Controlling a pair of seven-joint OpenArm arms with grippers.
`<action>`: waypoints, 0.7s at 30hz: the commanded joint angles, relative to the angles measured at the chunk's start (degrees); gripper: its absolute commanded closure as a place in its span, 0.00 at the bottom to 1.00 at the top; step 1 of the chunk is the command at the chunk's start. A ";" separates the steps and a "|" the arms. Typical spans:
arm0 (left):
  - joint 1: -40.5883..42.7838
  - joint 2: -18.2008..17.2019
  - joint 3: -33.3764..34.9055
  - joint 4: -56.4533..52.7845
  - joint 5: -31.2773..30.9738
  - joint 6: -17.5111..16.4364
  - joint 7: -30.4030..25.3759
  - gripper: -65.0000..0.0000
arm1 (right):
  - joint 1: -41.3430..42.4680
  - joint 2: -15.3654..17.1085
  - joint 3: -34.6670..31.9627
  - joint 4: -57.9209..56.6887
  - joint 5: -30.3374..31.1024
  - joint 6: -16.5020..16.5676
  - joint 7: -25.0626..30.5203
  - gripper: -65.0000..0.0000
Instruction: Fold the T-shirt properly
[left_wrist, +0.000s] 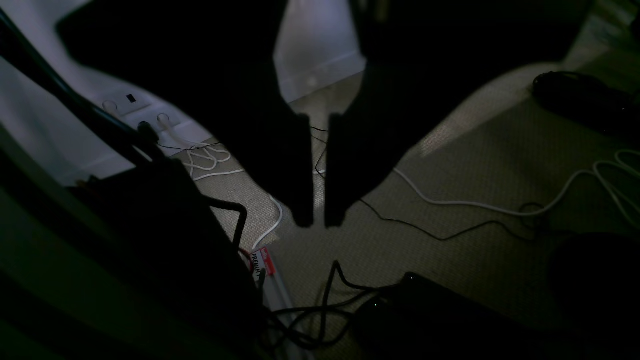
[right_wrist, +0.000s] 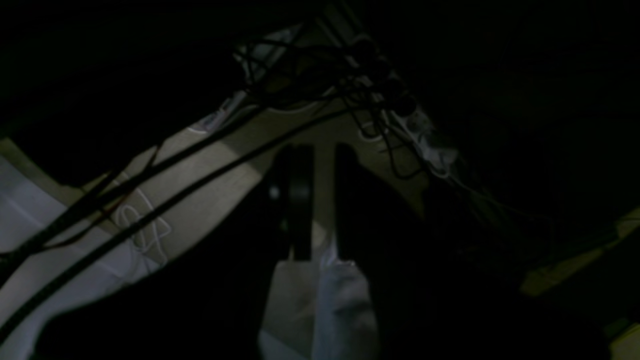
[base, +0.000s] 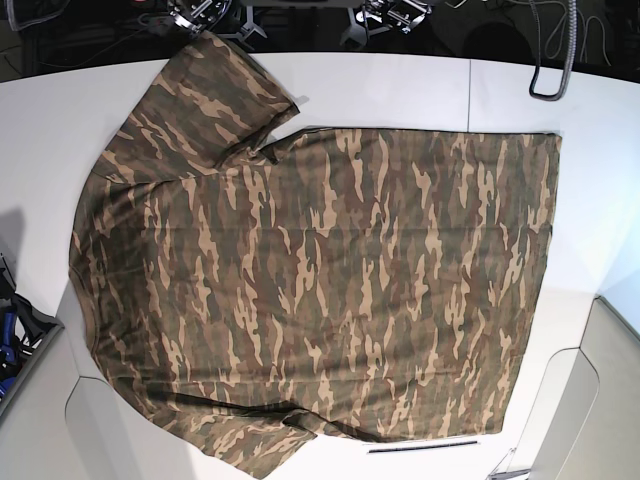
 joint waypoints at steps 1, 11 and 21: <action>0.02 0.42 0.02 0.33 -0.09 -0.55 -0.13 0.92 | -0.02 0.13 -0.11 0.37 -0.11 0.39 0.44 0.90; 2.36 0.42 0.02 0.33 -0.07 -0.57 -0.13 0.92 | -0.39 0.15 -0.11 0.37 0.07 0.39 0.39 0.90; 4.17 -1.38 0.00 0.83 -0.28 -0.55 -2.75 0.92 | -2.73 0.22 -0.11 0.87 0.04 0.37 0.35 0.90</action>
